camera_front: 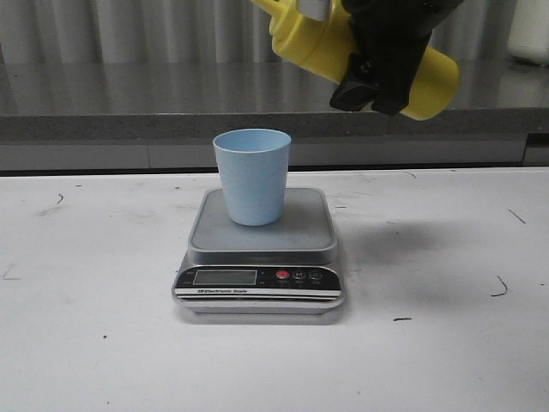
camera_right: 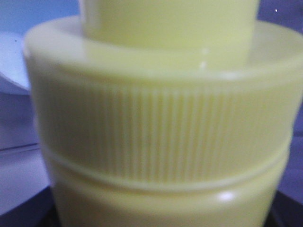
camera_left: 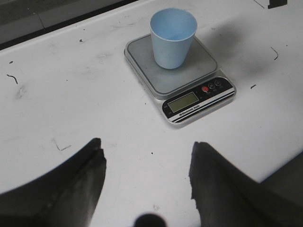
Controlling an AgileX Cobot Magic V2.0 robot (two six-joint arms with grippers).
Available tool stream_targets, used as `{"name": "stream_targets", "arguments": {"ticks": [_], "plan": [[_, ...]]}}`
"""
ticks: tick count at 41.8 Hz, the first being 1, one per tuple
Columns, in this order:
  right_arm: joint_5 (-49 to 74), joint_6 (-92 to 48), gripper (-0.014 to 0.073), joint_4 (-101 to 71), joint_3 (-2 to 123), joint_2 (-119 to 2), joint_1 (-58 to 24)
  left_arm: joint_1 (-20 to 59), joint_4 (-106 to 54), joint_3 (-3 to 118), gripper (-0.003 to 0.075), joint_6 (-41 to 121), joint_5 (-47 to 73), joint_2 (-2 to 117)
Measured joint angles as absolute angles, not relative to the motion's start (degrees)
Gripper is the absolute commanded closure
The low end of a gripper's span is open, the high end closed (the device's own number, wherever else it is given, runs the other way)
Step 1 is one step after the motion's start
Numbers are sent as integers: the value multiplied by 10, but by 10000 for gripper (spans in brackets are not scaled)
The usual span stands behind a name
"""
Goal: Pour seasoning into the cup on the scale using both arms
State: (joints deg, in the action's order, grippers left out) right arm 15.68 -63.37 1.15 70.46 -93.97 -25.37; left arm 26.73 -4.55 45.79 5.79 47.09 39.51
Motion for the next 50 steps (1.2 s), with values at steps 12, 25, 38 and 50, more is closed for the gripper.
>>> {"name": "stream_targets", "arguments": {"ticks": [12,25,38,50], "plan": [[284,-507,295,212,795,-982,-263,267,-45,458,334,58,471,395],[341,-390,295,494,805,-1008,-323,267,-45,458,334,58,471,395],[346,-375,295,610,805,-1032,-338,267,-45,458,334,58,471,395],[354,-367,295,619,806,-1032,-338,267,-45,458,334,58,471,395]]}}
